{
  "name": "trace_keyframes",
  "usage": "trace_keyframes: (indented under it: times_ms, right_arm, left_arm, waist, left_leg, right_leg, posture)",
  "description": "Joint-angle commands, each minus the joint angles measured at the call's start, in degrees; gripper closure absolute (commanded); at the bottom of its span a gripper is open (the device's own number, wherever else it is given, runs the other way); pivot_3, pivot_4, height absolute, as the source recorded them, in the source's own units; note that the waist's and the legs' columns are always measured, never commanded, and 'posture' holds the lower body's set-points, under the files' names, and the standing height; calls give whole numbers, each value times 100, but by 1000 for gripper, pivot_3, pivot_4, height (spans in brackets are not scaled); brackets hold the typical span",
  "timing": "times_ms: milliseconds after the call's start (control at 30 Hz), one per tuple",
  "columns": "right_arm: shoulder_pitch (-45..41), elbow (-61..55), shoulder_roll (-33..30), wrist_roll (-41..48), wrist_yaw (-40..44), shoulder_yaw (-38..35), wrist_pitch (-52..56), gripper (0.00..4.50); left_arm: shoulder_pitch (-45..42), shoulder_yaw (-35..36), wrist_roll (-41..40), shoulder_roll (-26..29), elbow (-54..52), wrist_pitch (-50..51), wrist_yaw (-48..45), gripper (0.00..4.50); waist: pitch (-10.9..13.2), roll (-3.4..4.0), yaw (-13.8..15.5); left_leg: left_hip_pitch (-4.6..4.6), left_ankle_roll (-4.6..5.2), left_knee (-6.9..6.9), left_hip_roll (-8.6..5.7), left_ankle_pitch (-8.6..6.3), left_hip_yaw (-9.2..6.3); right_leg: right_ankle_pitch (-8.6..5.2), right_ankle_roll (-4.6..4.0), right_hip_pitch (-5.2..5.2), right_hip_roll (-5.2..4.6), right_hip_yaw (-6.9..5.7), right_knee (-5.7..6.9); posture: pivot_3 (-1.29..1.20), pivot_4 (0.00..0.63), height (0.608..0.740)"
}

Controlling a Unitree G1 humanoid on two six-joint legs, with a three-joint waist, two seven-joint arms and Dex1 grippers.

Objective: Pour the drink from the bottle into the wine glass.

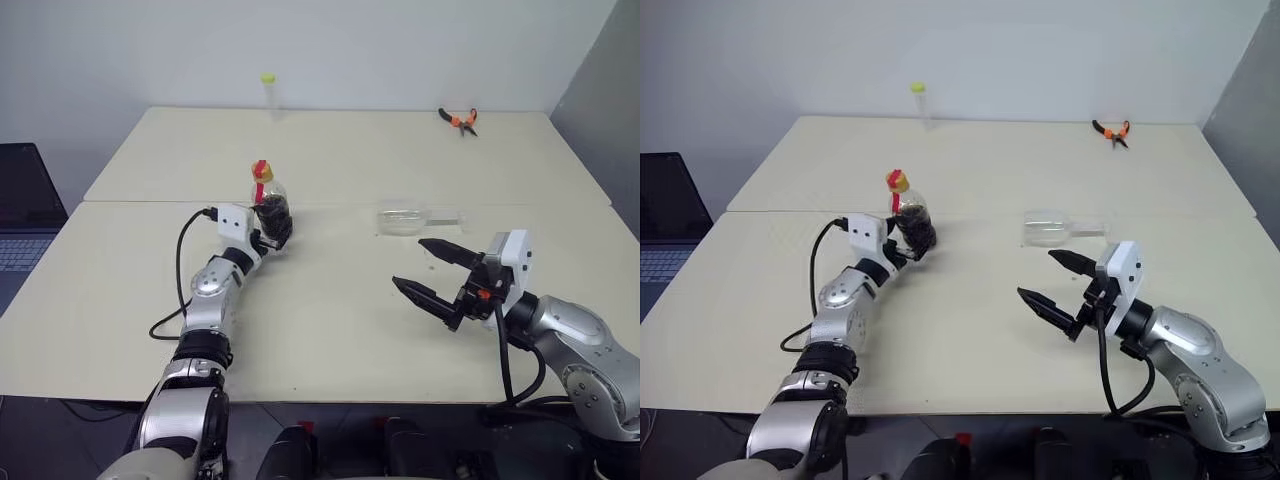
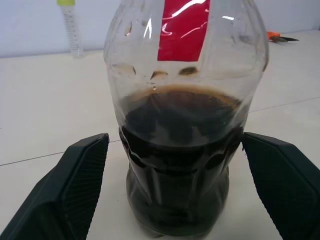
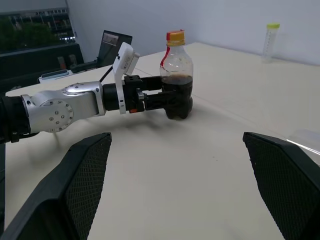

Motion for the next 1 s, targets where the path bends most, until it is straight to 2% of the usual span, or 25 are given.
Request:
trace_keyframes:
  times_ms: [33,567,667,800,900,1000]
  right_arm:
    - [-191,-165,5,163,5,-8,81,0]
    - [-284,-302,79,205,-139,100,254,0]
    - [-312,-294,98,200,-168,125,265,0]
    - [-333,-278,84,212,-174,103,267,0]
    - [-321,-282,78,203,-186,100,265,0]
    - [-245,-365,67,213,-178,131,273,0]
  left_arm:
    - [-347,-6,62,-81,311,-277,-2,25]
    - [-1249,217,115,-112,1799,-734,225,25]
    - [-1322,227,126,-108,1926,-767,288,623]
    - [-1362,186,172,-112,2024,-843,298,1812]
    - [-1425,214,150,-99,2095,-848,261,2274]
    - [-1471,190,201,-32,2106,-886,236,2513]
  waist:
    - [1,-2,0]
    - [6,-10,-7]
    - [6,-11,-8]
    - [6,-11,-8]
    - [6,-11,-7]
    - [6,-11,-7]
  left_leg:
    - [0,0,1,0,0,0]
    - [-2,0,2,-2,0,-1]
    - [-3,0,2,-3,0,-1]
    - [-3,0,2,-3,0,-1]
    - [-3,0,3,-3,0,-1]
    - [-3,0,3,-3,0,-1]
  right_leg:
    - [0,0,0,0,-1,0]
    - [0,0,-2,0,-1,2]
    - [0,0,-2,0,-2,2]
    - [0,0,-3,0,-1,2]
    - [0,0,-3,0,-1,3]
    - [0,0,-3,0,-1,3]
  posture:
    - [0,150,740]
    - [0,150,740]
    - [0,150,740]
    - [0,150,740]
    - [0,150,740]
    - [0,150,740]
